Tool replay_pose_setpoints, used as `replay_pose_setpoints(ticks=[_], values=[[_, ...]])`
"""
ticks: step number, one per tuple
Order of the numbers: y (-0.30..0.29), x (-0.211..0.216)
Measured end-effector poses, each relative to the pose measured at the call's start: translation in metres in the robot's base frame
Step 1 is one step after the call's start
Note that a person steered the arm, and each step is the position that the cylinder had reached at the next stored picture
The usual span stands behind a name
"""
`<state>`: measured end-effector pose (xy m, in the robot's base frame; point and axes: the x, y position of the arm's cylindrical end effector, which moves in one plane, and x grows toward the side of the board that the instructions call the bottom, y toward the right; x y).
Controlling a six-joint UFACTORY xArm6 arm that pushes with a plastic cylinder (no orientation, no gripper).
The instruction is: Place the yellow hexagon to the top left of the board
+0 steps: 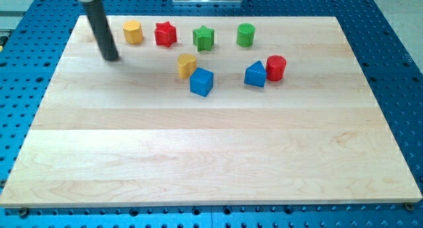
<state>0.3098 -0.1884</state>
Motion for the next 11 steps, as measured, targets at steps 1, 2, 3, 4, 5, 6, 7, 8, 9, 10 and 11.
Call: replay_pose_setpoints(ticks=[1,2,3,4,5,6,7,8,9,10,11], values=[[0.051,-0.025],[0.059,-0.048],[0.114,-0.046],[0.118,-0.035],[0.068,-0.042],[0.015,-0.005],[0.043,-0.001],[0.101,-0.017],[0.059,-0.049],[0.010,-0.050],[0.041,-0.049]])
